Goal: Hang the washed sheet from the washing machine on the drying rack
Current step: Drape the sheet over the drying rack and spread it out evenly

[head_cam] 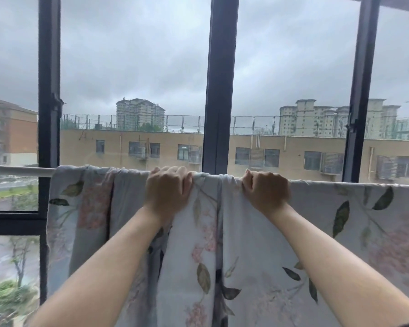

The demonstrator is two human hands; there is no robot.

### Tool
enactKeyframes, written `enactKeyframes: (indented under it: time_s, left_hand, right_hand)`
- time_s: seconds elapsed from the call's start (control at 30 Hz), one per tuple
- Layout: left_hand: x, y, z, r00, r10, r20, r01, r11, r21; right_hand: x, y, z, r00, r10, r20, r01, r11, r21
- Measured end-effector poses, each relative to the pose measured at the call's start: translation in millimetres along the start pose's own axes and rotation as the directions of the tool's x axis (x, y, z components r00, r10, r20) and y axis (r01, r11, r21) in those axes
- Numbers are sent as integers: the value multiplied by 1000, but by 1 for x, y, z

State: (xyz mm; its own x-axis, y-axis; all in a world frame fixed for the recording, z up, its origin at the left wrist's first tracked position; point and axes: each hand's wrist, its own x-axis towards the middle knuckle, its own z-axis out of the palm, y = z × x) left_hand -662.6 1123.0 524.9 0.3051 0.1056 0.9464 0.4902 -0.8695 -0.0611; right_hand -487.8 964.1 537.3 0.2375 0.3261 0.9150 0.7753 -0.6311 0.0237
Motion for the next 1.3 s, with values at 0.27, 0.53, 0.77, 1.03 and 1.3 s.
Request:
enactKeyframes:
  time_s: [0.27, 0.53, 0.77, 1.03, 1.3]
  left_hand:
    - [-11, -82, -23, 997, -74, -10, 74, 987, 140]
    - [5, -106, -35, 892, -440, 101, 417, 889, 191]
    - [10, -12, -22, 970, 114, 213, -60, 968, -244]
    - [68, -42, -5, 945, -214, 247, 251, 960, -127]
    - [78, 22, 5, 832, -139, 537, 115, 990, 78]
  right_hand:
    - [3, -10, 9, 998, -37, -52, 39, 999, 34]
    - [9, 4, -8, 952, -229, 202, 187, 960, 208]
    - [32, 16, -9, 935, -105, 338, -65, 887, 456]
    - [86, 28, 2, 955, 63, 289, -183, 892, 413]
    - [87, 29, 20, 788, -161, 594, -169, 871, 461]
